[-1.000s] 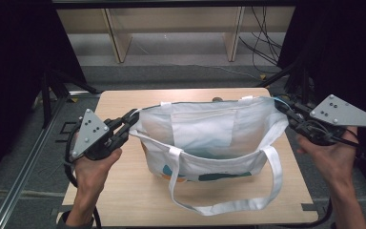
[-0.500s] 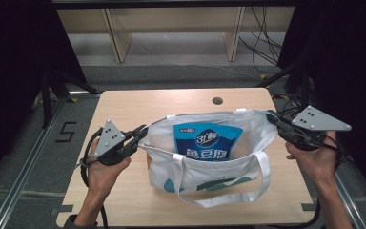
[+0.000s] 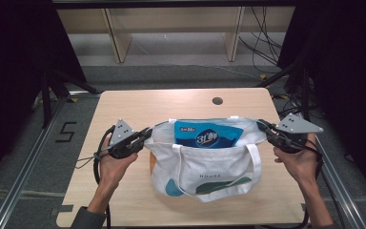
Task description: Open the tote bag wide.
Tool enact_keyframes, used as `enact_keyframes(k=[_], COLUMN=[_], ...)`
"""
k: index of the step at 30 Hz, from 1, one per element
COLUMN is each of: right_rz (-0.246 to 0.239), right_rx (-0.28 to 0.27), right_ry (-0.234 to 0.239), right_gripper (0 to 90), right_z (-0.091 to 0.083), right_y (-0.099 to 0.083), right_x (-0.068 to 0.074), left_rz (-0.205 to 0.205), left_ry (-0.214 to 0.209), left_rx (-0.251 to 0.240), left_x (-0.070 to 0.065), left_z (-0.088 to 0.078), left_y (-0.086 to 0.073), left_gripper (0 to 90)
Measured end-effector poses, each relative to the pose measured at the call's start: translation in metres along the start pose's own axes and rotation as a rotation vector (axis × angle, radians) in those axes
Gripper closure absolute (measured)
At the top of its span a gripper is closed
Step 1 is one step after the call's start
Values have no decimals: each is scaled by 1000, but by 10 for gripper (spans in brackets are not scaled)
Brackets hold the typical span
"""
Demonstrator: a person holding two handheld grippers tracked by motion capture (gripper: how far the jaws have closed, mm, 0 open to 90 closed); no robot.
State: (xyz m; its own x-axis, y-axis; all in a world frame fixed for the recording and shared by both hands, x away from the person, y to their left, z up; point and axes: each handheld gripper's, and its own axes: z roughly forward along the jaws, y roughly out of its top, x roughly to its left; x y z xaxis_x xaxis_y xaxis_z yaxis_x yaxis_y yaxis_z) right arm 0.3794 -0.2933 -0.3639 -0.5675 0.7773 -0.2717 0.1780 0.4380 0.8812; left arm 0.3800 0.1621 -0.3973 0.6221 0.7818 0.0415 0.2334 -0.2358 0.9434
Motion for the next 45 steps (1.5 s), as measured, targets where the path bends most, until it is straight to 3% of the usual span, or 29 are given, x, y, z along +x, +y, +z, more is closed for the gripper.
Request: enact_keyframes(k=[4,6,10,11,13,15,16,18,19,21,26,28,31,37,38,40,45], right_rz=[17,27,23,13,11,-7,-10,-15,-14,4,-1,-1,-23,0,10,6,11], right_rx=[3,35,62,83,99,101,115,123,145,166,207,218,272,369,373,373,372], right_ry=[-1,6,19,27,37,41,47,44,71,74,98,103,123,167,169,175,171], right_gripper=[871,871,870,870,870,870,870,870,870,870,870,870,870,870,870,869,869], right_z=[6,9,13,16,18,19,22,22,26,25,29,29,39,59,61,63,70], right_y=[-11,-21,-31,-37,-41,-42,-46,-48,-54,-57,-71,-74,-87,-106,-107,-107,-108], right_x=[2,4,6,9,12,13,16,18,21,24,25,26,31,39,40,39,36], left_rz=[21,51,43,17,40,41,69,58,64,98,87,101,85,85,82,116,76], left_ry=[-5,-23,-46,-63,-79,-71,-85,-98,-98,-104,-119,-127,-137,-136,-127,-139,-120], left_rx=[51,114,168,197,237,245,273,278,290,303,310,328,348,356,358,369,359], left_x=[-2,-5,-5,-5,-4,-6,-9,-10,-11,-11,-18,-20,-24,-24,-24,-21,-23], left_z=[4,11,19,24,27,28,31,33,33,32,38,40,45,48,48,48,52], left_y=[-14,-27,-44,-54,-60,-63,-68,-72,-73,-73,-83,-86,-94,-96,-96,-95,-98], left_gripper=[861,856,856,856,856,856,856,857,856,857,858,858,859,859,859,859,859])
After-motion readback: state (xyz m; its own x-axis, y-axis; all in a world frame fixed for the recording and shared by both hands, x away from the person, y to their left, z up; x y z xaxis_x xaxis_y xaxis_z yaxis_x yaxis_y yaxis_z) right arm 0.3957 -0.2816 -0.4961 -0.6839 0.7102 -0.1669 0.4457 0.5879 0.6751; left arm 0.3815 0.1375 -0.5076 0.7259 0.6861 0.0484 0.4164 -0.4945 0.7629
